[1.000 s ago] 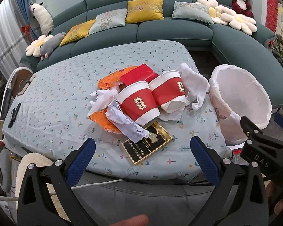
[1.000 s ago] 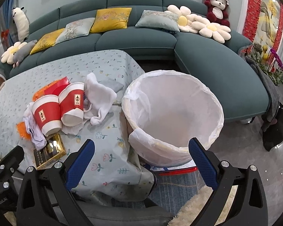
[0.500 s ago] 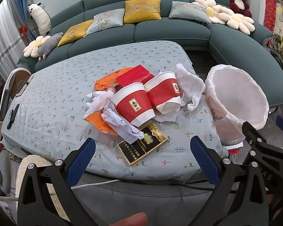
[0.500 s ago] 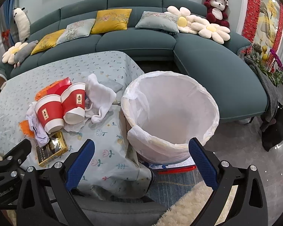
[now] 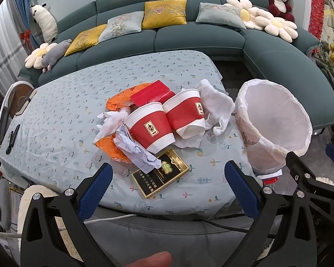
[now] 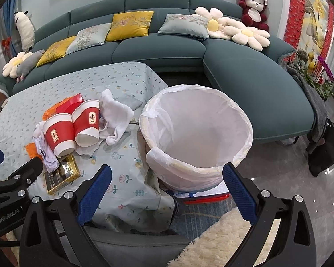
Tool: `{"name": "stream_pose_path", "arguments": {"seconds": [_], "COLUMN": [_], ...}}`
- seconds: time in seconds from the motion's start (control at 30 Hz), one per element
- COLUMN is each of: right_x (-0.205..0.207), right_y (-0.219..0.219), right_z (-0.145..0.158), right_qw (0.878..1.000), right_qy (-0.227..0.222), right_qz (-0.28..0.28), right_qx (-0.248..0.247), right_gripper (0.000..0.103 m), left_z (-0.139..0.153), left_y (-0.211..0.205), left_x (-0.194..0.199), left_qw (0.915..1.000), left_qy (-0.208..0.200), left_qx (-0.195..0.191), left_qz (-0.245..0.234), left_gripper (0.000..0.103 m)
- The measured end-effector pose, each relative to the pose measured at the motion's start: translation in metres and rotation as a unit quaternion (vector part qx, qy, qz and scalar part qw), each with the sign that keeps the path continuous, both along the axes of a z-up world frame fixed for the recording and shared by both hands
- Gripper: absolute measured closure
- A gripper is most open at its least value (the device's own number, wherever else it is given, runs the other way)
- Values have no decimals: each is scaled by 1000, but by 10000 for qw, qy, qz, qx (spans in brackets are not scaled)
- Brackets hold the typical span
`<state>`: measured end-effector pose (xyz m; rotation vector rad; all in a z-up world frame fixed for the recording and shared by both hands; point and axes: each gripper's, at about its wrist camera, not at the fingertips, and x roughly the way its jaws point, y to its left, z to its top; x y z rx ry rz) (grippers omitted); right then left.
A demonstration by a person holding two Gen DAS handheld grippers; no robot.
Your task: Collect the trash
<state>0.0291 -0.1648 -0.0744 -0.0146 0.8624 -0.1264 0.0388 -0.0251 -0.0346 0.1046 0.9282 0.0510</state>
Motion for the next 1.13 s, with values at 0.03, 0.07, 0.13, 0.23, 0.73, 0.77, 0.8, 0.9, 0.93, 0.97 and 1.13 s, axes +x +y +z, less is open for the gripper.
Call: {"name": "stream_pose_path", "arguments": {"seconds": [0.03, 0.07, 0.13, 0.23, 0.73, 0.77, 0.8, 0.9, 0.93, 0.97, 1.13], "right_x": [-1, -1, -2, -4, -6, -7, -7, -8, -8, -9, -10], "right_y": [-1, -1, -2, -4, -8, -8, -8, -9, -10, -10, -11], "right_z": [1, 1, 1, 3, 4, 4, 4, 4, 5, 5, 4], "right_qw": [10000, 10000, 10000, 10000, 9999, 9999, 9998, 9998, 9998, 9998, 9998], "right_qy": [-6, -11, -12, -26, -52, -57, -63, -70, -81, -88, -112], "right_qz": [-2, -5, -12, -19, -6, 1, 8, 8, 2, -3, -4], "right_qx": [-11, -26, -41, -61, -133, -152, -167, -180, -173, -167, -172], "right_gripper": [8, 8, 8, 8, 8, 8, 8, 8, 8, 8, 8], "left_z": [0, 0, 0, 1, -1, 0, 0, 1, 1, 1, 1], "left_y": [0, 0, -1, -1, -3, -2, -2, -1, -1, -1, -1], "left_x": [0, 0, 0, 0, -3, -4, -4, -5, -5, -5, -6], "left_qw": [10000, 10000, 10000, 10000, 10000, 10000, 10000, 10000, 10000, 10000, 9999], "left_qy": [3, 6, -2, -11, -23, -30, -37, -45, -43, -39, -20], "left_qx": [-3, -9, 13, 0, 20, 20, 27, 40, 42, 29, 71], "left_qz": [5, 10, 4, 17, -7, -3, 5, 32, 48, 53, 70], "left_gripper": [7, 7, 7, 7, 7, 7, 7, 7, 7, 7, 7]}}
